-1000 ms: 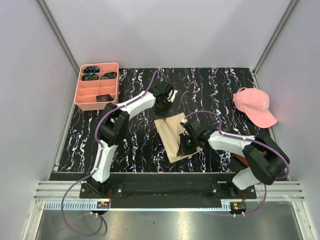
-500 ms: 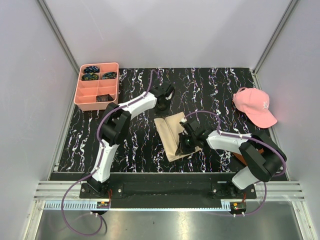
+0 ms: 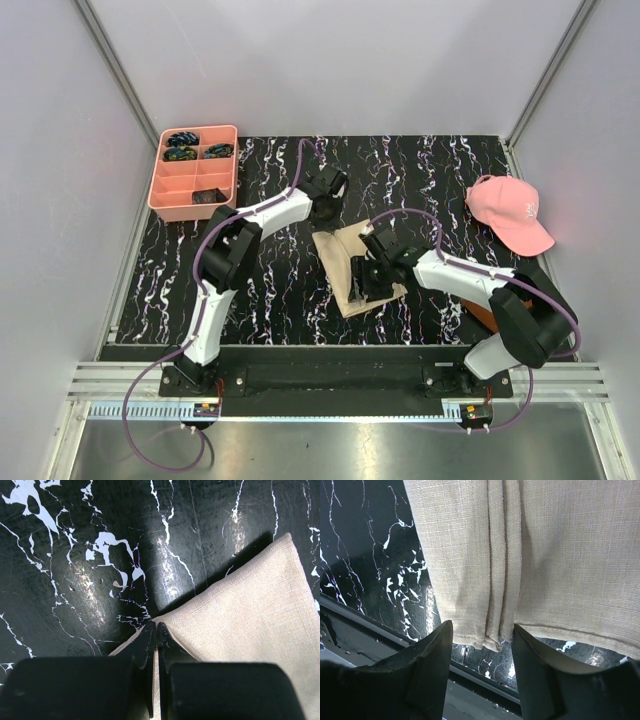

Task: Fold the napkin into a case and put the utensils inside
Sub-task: Fold the lower triangle-folded napkin at the center of the board.

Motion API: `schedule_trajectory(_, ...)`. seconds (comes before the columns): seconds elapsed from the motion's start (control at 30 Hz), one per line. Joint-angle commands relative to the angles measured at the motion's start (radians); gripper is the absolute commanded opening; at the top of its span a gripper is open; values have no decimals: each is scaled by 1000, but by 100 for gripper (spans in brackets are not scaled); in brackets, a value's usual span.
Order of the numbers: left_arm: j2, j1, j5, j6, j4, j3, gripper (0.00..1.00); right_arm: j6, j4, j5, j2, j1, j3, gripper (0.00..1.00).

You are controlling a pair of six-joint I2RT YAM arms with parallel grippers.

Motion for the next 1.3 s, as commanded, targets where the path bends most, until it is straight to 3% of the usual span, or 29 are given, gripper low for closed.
schedule_trajectory(0.0,-45,8,-21,25,54,-21,0,-49,-90,37,-8,-3,54,59)
schedule_trajectory(0.1,-48,8,-18,31,52,-12,0,-56,-90,25,-3,-3,38,57)
schedule_trajectory(0.2,-54,8,-4,32,52,-8,0,-59,-79,31,7,-3,24,42)
schedule_trajectory(0.3,-53,8,3,32,52,-5,0,-64,-56,20,20,-3,20,40)
schedule_trajectory(0.37,-56,7,5,32,51,-3,1,-66,-47,34,49,-3,17,30)
schedule_trajectory(0.43,-63,5,-4,31,48,0,16,-59,-41,49,73,-4,17,13)
schedule_trajectory(0.5,-89,2,-41,25,39,3,37,-40,-30,75,96,-3,11,6)
schedule_trajectory(0.57,-138,-4,-79,20,23,5,44,-24,-19,83,101,-3,-8,4)
schedule_trajectory(0.63,-213,-8,-136,3,14,-9,67,10,-4,76,96,-4,-29,0)
schedule_trajectory(0.7,-279,-19,-191,-14,16,-53,80,46,39,43,76,-4,-52,0)
schedule_trajectory(0.8,-408,-30,-204,-61,32,-160,79,80,61,48,60,-4,-77,0)
schedule_trajectory(0.93,-525,-42,-40,-142,123,-340,58,99,68,48,27,-4,-86,0)
schedule_trajectory(0.97,-537,-51,43,-161,141,-378,57,103,68,49,18,-4,-87,1)
schedule_trajectory(1.03,-560,-97,74,-201,193,-472,59,119,71,49,-11,-6,-91,4)
schedule_trajectory(1.07,-566,-116,101,-212,212,-500,61,123,71,49,-17,-9,-91,18)
schedule_trajectory(1.13,-586,-166,109,-251,273,-575,60,135,71,45,-35,-19,-89,30)
schedule_trajectory(1.27,-612,-217,89,-298,341,-670,50,125,64,28,-60,-39,-89,37)
